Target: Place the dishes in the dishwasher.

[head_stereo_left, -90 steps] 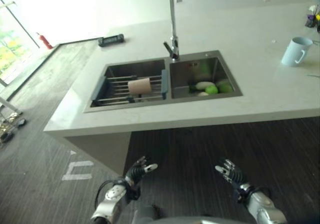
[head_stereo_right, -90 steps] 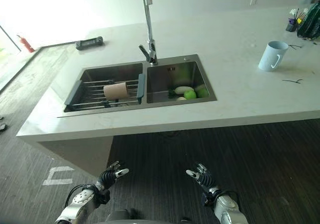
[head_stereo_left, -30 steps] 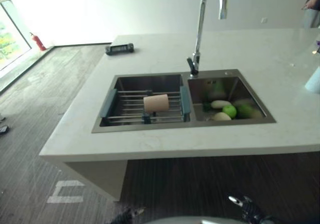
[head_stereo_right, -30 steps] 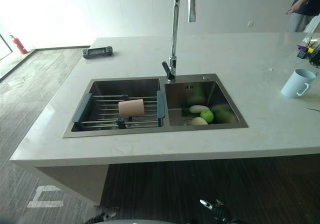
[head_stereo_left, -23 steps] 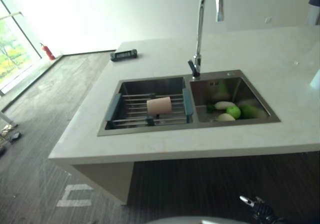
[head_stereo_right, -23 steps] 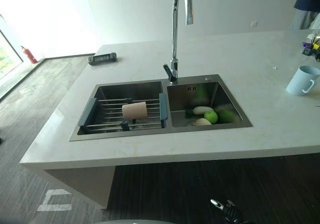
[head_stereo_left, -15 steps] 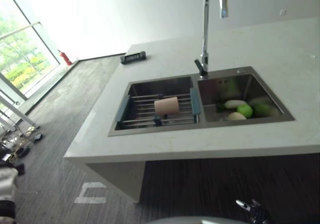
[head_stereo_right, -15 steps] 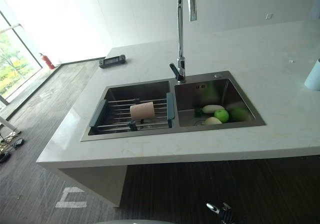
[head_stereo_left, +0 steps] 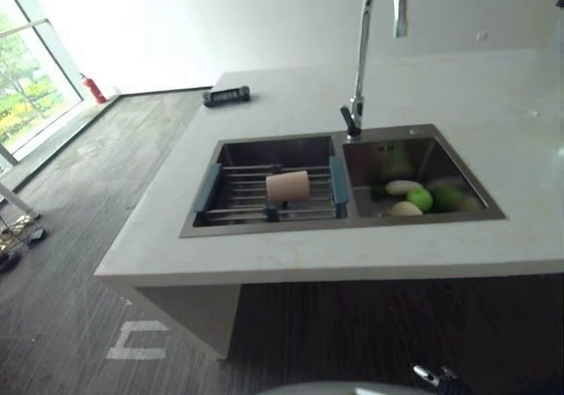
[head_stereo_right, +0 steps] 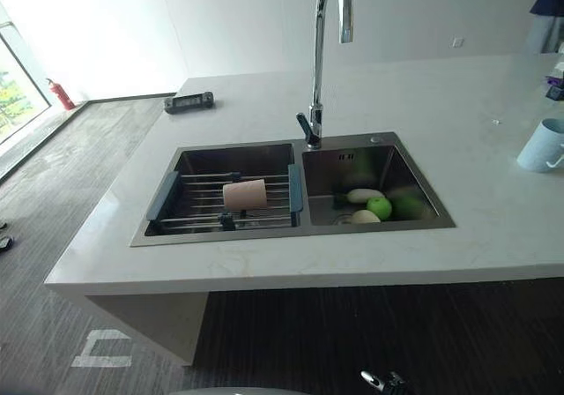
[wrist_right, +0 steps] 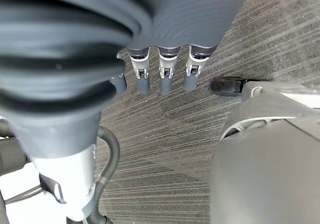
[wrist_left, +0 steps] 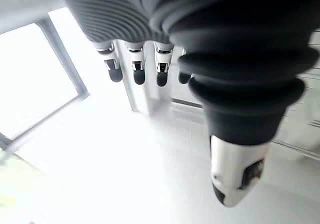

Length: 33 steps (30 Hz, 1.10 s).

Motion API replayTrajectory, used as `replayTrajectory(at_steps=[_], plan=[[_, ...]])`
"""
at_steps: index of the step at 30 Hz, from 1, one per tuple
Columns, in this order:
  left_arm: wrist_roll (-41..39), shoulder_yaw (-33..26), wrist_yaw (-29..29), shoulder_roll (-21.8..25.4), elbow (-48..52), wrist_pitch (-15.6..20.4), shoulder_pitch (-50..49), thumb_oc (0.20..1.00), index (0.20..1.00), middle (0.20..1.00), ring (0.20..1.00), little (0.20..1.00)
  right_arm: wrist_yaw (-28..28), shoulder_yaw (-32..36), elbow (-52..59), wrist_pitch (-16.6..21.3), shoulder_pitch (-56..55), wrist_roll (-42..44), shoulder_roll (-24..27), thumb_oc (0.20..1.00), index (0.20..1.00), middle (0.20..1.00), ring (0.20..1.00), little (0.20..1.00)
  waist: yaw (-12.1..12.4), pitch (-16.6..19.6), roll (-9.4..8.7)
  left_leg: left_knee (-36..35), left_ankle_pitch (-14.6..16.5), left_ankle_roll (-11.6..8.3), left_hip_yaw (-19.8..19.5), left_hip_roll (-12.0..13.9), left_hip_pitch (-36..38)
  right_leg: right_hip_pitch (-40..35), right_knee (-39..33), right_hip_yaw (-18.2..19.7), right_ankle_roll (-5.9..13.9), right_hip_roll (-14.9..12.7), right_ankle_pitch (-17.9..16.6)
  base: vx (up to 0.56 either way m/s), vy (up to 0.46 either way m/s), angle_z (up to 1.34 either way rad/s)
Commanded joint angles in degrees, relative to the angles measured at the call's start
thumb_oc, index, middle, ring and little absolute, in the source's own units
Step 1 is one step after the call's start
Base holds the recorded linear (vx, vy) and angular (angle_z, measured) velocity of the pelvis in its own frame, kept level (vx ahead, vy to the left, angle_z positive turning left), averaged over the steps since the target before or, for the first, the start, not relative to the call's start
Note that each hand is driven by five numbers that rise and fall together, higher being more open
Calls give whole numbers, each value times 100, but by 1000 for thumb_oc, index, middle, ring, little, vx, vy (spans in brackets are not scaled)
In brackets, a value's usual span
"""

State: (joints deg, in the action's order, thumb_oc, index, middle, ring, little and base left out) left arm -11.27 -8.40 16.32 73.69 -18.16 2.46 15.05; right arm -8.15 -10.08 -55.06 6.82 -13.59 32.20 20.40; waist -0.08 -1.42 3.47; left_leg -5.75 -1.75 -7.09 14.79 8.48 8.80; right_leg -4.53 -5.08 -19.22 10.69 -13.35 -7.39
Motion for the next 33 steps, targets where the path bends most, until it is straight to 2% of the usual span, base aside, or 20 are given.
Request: replayTrajectory(at_steps=[1, 6, 9, 14, 17, 18, 21, 28, 33], plan=[[-109, 120, -909, -92, -95, -154, 795, 1000, 1000, 1000, 1000, 1000, -110, 113, -121, 230, 381, -27, -154, 1000, 1000, 1000, 1000, 1000, -219, -205, -48, 119, 339, 242, 237, -352, 85, -341, 76, 420, 51, 284, 621, 125, -51, -3], [242, 1127, -1389, -322, -77, -270, 1570, 1000, 1000, 1000, 1000, 1000, -62, 114, -152, 128, 315, -116, -112, 1000, 1000, 1000, 1000, 1000, -399, -321, -80, 222, 366, 293, 357, -378, 78, -241, 85, 624, 59, 306, 583, 76, -33, -27], [249, 1435, -1539, -310, -85, -389, 1782, 1000, 1000, 1000, 1000, 1000, -18, 151, -178, 90, 241, -169, -82, 1000, 1000, 1000, 1000, 1000, -495, -385, -81, 305, 408, 321, 447, -395, 55, -184, 75, 711, 77, 309, 552, 76, -23, -16], [404, 1976, -1442, -431, -208, -368, 2186, 1000, 1000, 1000, 1000, 1000, 10, 143, -256, 48, 273, -253, -3, 1000, 1000, 1000, 1000, 1000, -613, -618, -98, 563, 473, 361, 536, -406, -207, 98, 138, 837, 94, 281, 479, -86, -6, -17], [512, 2774, -1007, -786, -638, -190, 3314, 1000, 1000, 1000, 1000, 1000, -111, 146, -627, 103, 1024, 464, 307, 1000, 1000, 1000, 1000, 1000, -631, -1291, -118, 1056, 488, 360, 420, -452, -1134, 939, 388, 1044, 54, 228, 379, -590, 10, -7], [610, 3030, -1117, -871, -620, -345, 3631, 1000, 1000, 1000, 1000, 1000, -158, 191, -739, 116, 1178, 501, 354, 1000, 1000, 1000, 1000, 1000, -634, -1505, -112, 1170, 495, 354, 389, -465, -1288, 1029, 378, 1083, 40, 225, 345, -386, -28, 3], [552, 3247, -1334, -894, -543, -611, 3710, 1000, 1000, 1000, 1000, 1000, -230, 168, -650, 166, 1170, 578, 380, 1000, 1000, 1000, 1000, 1000, -644, -1639, -125, 1188, 496, 357, 393, -466, -1348, 1072, 323, 1039, 48, 207, 300, -134, -34, -8], [751, 3642, -1440, -1056, -867, -474, 3900, 1000, 1000, 1000, 1000, 1000, -179, -36, -196, 133, 1301, 836, 372, 1000, 1000, 1000, 1000, 1000, -709, -1799, -163, 989, 354, 311, 505, -381, -1393, 1273, 258, 931, 63, 206, 183, -75, -13, -3], [902, 3732, -1191, -1136, -865, -535, 4020, 1000, 1000, 1000, 1000, 1000, -134, -21, -249, 82, 1359, 947, 345, 1000, 1000, 1000, 1000, 1000, -707, -1828, -170, 975, 323, 265, 529, -357, -1433, 1334, 240, 864, 57, 180, 147, -44, -9, 2]])
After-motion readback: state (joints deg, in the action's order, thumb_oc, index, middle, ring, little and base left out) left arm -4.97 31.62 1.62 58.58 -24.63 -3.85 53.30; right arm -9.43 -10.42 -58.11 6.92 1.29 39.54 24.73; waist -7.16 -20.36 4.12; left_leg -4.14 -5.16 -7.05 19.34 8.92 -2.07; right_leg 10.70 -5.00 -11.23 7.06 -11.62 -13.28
